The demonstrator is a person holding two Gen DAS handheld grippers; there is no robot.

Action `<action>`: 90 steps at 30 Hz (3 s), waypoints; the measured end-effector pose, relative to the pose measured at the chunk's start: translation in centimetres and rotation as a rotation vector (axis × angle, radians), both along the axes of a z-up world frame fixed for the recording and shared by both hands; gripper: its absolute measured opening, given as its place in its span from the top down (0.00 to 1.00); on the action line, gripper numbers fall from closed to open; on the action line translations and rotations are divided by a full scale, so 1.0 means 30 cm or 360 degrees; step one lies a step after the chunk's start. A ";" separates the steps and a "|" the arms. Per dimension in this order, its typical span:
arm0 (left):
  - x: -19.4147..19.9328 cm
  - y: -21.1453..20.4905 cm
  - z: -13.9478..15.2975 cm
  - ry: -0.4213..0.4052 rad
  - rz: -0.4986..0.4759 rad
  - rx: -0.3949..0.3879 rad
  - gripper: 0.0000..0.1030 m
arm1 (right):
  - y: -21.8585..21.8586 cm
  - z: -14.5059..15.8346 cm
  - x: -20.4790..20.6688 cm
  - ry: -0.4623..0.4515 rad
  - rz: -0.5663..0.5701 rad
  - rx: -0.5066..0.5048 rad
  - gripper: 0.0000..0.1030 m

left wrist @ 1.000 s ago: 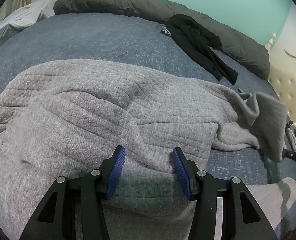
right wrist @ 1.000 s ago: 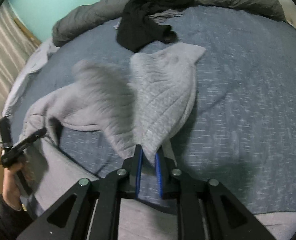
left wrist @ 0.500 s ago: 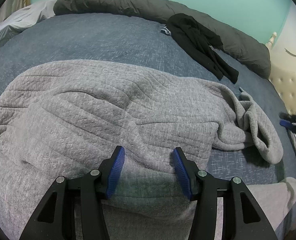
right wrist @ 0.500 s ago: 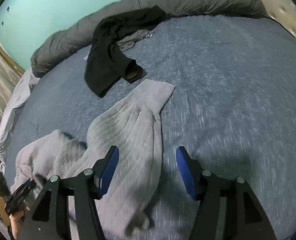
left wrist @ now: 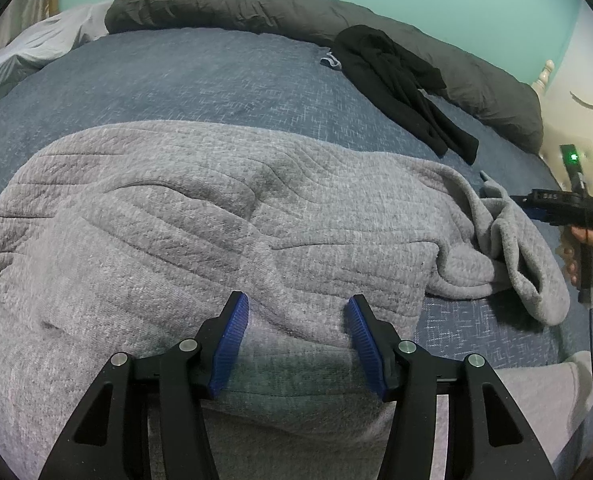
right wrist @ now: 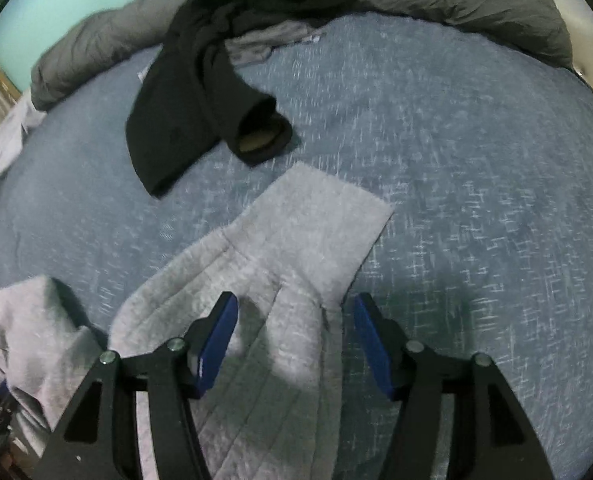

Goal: Fold clothes

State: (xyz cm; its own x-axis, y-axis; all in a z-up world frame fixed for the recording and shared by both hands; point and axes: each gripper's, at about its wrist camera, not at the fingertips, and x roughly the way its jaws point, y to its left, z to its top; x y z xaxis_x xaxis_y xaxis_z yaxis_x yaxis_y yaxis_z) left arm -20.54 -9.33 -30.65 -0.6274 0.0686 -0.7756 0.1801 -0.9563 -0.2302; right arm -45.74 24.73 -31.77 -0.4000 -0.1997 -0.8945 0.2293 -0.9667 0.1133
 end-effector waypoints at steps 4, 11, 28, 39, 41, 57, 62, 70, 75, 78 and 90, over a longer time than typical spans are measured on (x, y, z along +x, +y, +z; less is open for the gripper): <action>0.002 0.001 0.000 0.0000 -0.0004 -0.0005 0.46 | -0.016 -0.025 0.007 0.0010 0.0024 0.0076 0.58; 0.002 0.007 -0.002 0.0000 -0.0003 -0.0019 0.45 | 0.003 -0.009 0.028 0.0061 0.0051 0.0102 0.89; 0.002 0.008 -0.001 -0.0001 -0.0007 -0.0029 0.45 | 0.250 0.305 0.130 0.0473 -0.0219 0.0206 0.91; 0.002 0.012 0.001 -0.0008 -0.0010 -0.0044 0.45 | 0.530 0.420 0.207 0.0599 -0.0490 0.0290 0.91; 0.000 0.013 0.001 -0.0009 -0.0010 -0.0047 0.45 | 0.579 0.425 0.210 0.0610 -0.0543 0.0309 0.91; -0.004 0.017 0.001 -0.0015 -0.0013 -0.0069 0.45 | 0.796 0.369 0.285 0.0568 -0.0730 0.0327 0.91; -0.004 0.022 0.000 -0.0018 -0.0015 -0.0081 0.45 | 0.878 0.261 0.264 0.0349 -0.0806 0.0308 0.91; -0.007 0.031 -0.002 -0.0022 -0.0018 -0.0100 0.45 | 0.965 0.120 0.265 0.0220 -0.0770 0.0054 0.83; -0.008 0.038 -0.002 -0.0022 -0.0022 -0.0109 0.41 | 1.113 0.130 0.360 0.0336 -0.1002 -0.0115 0.54; -0.008 0.042 -0.002 -0.0022 -0.0025 -0.0115 0.41 | 1.163 0.106 0.373 0.0300 -0.1073 -0.0123 0.54; -0.010 0.048 -0.004 -0.0026 -0.0028 -0.0133 0.41 | 1.159 0.035 0.215 0.0246 -0.0928 -0.0057 0.45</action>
State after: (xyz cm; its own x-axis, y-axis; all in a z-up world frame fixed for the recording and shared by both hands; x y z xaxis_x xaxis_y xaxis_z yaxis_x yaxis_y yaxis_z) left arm -20.85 -7.90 -30.79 -0.6139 0.0138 -0.7893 0.1663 -0.9751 -0.1464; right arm -39.29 59.50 -30.72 -0.5775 0.0627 -0.8140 -0.3212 -0.9341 0.1559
